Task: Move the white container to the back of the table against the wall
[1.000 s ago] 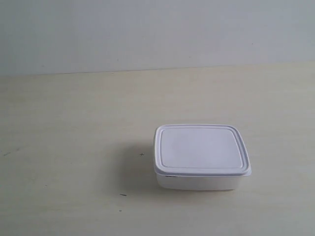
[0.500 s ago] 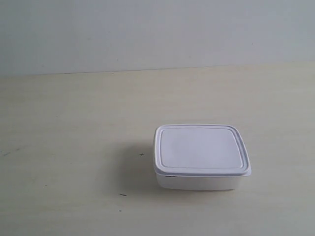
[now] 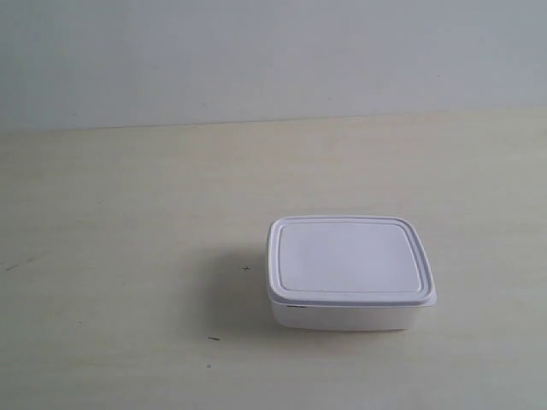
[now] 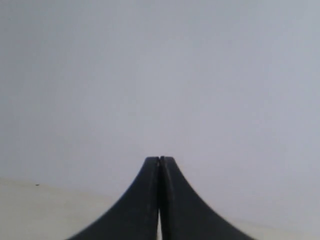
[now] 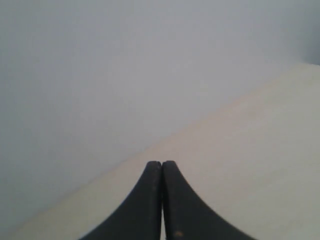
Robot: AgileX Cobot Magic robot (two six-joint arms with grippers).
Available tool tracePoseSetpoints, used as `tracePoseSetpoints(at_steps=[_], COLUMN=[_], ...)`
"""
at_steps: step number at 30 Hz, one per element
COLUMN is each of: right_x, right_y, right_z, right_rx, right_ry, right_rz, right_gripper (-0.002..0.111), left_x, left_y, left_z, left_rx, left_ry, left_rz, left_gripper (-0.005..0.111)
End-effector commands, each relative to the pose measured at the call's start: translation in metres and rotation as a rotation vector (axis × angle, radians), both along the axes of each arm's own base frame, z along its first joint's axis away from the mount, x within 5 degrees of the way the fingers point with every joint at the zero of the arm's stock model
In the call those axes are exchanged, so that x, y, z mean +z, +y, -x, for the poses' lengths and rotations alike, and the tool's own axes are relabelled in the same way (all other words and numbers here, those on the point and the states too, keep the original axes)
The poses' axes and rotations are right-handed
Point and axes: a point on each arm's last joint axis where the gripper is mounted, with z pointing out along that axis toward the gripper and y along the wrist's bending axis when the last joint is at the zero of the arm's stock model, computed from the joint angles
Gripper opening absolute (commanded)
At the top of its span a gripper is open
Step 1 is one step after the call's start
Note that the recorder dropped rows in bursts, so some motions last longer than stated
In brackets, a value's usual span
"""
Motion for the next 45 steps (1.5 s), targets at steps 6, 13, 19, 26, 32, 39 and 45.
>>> tracePoseSetpoints(at_steps=[6,13,19,26,32,39,45], right_x=[0.012,0.013,0.011,0.020,0.047,0.073,0.088], right_y=[-0.007,-0.007,-0.005,-0.003,-0.003,0.002,0.015], right_z=[0.002,0.002,0.001,0.003,0.009,0.010,-0.005], right_rx=[-0.056,-0.059,-0.052,-0.033,-0.022,0.019,0.164], right_ry=[-0.168,-0.179,-0.151,-0.143,-0.215,-0.175,-0.021], right_rz=[-0.320,-0.346,-0.162,-0.134,-0.146,-0.143,-0.091], right_gripper=[0.000,0.000,0.000,0.000,0.000,0.000,0.000], left_x=[0.017,0.020,0.025,0.034,0.043,0.082,0.078], left_y=[-0.002,-0.003,-0.004,-0.007,-0.022,-0.040,-0.048], left_z=[0.006,0.008,0.011,0.017,0.007,-0.021,-0.054], left_rx=[-0.132,-0.175,-0.226,-0.321,-0.439,-0.626,-0.778], left_ry=[-0.260,-0.314,-0.385,-0.501,-0.370,-0.141,0.013], left_rz=[0.285,0.356,0.410,0.446,0.349,0.249,0.291], left_gripper=[0.000,0.000,0.000,0.000,0.000,0.000,0.000])
